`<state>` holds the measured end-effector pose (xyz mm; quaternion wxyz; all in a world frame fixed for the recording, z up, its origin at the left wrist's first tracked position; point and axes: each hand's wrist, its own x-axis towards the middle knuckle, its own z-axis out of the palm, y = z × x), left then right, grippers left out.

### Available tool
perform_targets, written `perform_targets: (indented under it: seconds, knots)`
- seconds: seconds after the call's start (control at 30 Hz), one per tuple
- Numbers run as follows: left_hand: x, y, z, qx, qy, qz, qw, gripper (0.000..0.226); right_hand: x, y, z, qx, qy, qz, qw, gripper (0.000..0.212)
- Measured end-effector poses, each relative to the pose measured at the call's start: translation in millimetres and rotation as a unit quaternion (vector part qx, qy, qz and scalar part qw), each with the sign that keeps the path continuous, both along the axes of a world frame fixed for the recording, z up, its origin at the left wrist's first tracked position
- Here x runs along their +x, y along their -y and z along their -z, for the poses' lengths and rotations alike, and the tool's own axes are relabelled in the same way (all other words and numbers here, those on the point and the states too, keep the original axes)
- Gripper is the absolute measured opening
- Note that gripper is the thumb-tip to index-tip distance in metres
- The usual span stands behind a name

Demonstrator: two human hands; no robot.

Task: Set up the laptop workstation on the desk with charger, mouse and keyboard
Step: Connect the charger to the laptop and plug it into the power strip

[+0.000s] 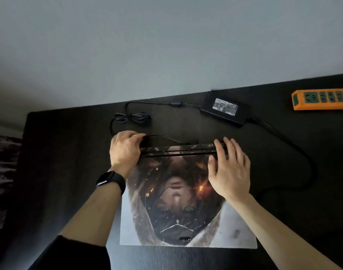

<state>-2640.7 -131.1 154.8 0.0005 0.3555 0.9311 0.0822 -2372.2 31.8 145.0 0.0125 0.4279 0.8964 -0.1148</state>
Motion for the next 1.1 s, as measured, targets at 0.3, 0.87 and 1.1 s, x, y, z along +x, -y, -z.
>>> perform_targets:
  seconds: [0.3, 0.87, 1.1]
  knots:
    - [60, -34, 10, 0.084, 0.058, -0.124, 0.987, 0.039, 1, 1, 2, 0.01, -0.006, 0.006, 1.0, 0.054]
    - [133, -81, 5, -0.005, 0.122, -0.005, 0.993, 0.044, 0, 3, 0, 0.021, -0.016, 0.011, 1.0, 0.053]
    - [137, -80, 14, -0.018, 0.071, 0.009, 0.997, 0.046, -1, 6, -2, 0.014, -0.024, 0.011, 1.0, 0.053]
